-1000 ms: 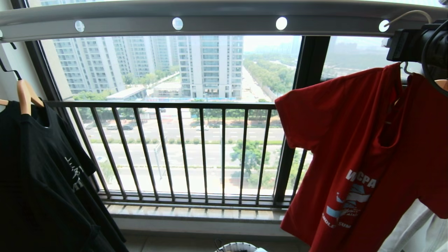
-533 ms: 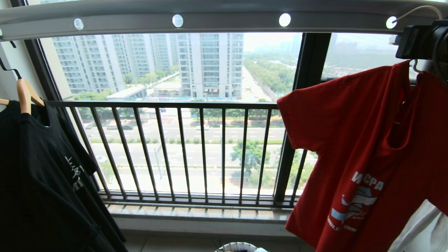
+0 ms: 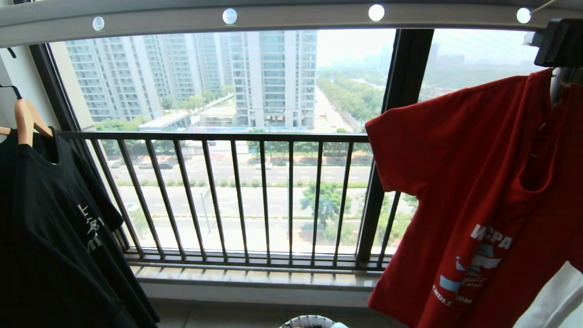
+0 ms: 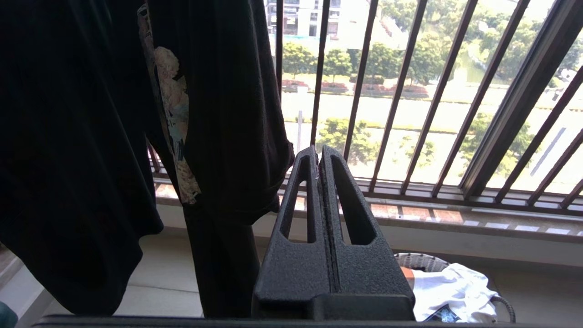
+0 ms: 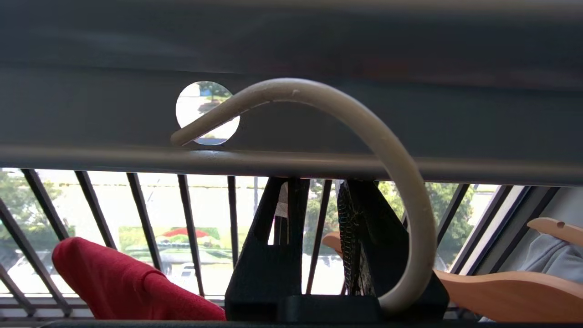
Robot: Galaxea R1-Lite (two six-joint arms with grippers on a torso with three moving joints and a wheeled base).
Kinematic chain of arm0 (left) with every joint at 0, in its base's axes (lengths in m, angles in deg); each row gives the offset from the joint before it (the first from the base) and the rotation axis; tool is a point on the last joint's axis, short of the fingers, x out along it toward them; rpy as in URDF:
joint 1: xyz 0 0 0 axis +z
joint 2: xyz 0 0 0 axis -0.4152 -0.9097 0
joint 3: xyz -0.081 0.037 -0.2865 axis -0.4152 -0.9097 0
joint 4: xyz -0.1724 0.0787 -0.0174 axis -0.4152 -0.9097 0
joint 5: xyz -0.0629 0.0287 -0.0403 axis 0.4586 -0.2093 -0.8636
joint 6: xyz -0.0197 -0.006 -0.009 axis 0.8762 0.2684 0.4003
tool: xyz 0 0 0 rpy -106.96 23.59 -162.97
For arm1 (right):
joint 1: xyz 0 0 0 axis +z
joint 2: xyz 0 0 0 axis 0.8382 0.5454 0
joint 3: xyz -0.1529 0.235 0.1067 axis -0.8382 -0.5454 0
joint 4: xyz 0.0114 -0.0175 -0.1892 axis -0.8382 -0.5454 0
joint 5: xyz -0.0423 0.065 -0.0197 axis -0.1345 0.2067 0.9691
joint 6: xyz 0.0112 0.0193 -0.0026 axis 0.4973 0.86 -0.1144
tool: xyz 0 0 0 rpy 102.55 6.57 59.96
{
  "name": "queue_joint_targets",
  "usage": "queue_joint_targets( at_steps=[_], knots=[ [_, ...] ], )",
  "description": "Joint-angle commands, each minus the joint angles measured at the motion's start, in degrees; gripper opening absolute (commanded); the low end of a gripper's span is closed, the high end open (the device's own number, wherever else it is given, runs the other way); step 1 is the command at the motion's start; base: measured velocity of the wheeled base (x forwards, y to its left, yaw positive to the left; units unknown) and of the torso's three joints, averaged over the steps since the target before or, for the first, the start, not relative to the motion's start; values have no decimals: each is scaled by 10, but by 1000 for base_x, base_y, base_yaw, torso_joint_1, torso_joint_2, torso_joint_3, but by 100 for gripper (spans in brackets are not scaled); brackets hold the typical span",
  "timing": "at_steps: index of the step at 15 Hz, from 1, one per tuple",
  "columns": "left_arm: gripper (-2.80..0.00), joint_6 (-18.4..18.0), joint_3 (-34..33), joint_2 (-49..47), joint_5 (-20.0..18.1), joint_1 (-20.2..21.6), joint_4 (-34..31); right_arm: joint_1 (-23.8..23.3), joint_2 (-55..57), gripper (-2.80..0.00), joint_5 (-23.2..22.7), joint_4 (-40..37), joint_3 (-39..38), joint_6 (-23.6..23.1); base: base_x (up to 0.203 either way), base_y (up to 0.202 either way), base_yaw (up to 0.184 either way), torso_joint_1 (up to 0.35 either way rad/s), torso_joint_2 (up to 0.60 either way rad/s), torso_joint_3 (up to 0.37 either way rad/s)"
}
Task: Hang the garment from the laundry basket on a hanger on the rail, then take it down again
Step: Take the clothes off the clothes rack
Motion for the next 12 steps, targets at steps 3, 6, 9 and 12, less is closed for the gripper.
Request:
queue_joint_targets(
  at_steps=[3,6,9,12],
  knots=[
    [-280,1,0,0,0,0,0,0,-3,-280,0,2,-18,1,0,0,0,0,0,0],
    [-280,0,0,-1,0,0,0,0,1,-280,-1,2,-26,1,0,0,0,0,0,0],
    [-280,0,0,0,0,0,0,0,1,-280,-1,5,-50,5,0,0,0,0,0,0],
    [-280,1,0,0,0,0,0,0,2,-280,-2,5,-61,6,0,0,0,0,0,0]
  ],
)
